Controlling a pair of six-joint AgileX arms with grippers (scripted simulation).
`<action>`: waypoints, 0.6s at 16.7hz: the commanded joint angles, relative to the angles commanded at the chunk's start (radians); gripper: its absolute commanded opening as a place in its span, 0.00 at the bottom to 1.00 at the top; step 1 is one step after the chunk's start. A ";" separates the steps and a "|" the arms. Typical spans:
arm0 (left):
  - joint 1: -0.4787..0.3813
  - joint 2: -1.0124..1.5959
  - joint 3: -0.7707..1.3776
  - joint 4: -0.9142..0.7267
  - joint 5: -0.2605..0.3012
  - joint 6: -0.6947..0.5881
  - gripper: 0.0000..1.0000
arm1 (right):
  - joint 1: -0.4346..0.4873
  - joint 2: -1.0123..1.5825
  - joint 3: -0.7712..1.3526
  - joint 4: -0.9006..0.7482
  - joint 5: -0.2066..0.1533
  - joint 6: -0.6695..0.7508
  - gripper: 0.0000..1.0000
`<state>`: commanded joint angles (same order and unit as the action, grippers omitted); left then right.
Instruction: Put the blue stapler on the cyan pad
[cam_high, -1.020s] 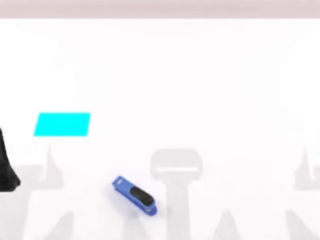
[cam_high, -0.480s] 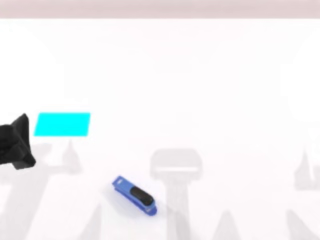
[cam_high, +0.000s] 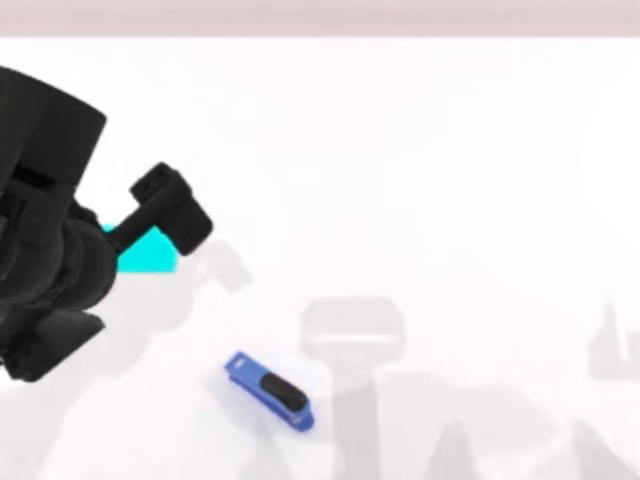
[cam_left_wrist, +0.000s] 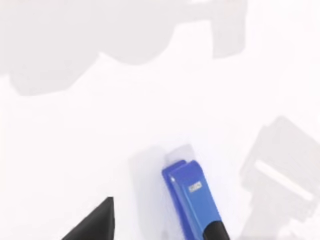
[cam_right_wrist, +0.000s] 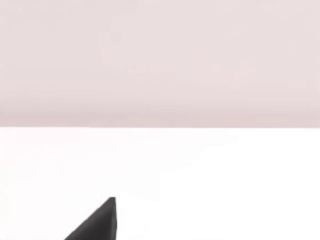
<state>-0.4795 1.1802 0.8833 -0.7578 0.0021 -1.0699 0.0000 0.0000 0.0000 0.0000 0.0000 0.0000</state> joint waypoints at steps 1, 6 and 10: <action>-0.036 0.087 0.065 -0.058 0.001 -0.078 1.00 | 0.000 0.000 0.000 0.000 0.000 0.000 1.00; -0.186 0.443 0.346 -0.289 0.001 -0.408 1.00 | 0.000 0.000 0.000 0.000 0.000 0.000 1.00; -0.251 0.599 0.474 -0.386 -0.001 -0.555 1.00 | 0.000 0.000 0.000 0.000 0.000 0.000 1.00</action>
<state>-0.7309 1.7789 1.3576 -1.1437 0.0013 -1.6246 0.0000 0.0000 0.0000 0.0000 0.0000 0.0000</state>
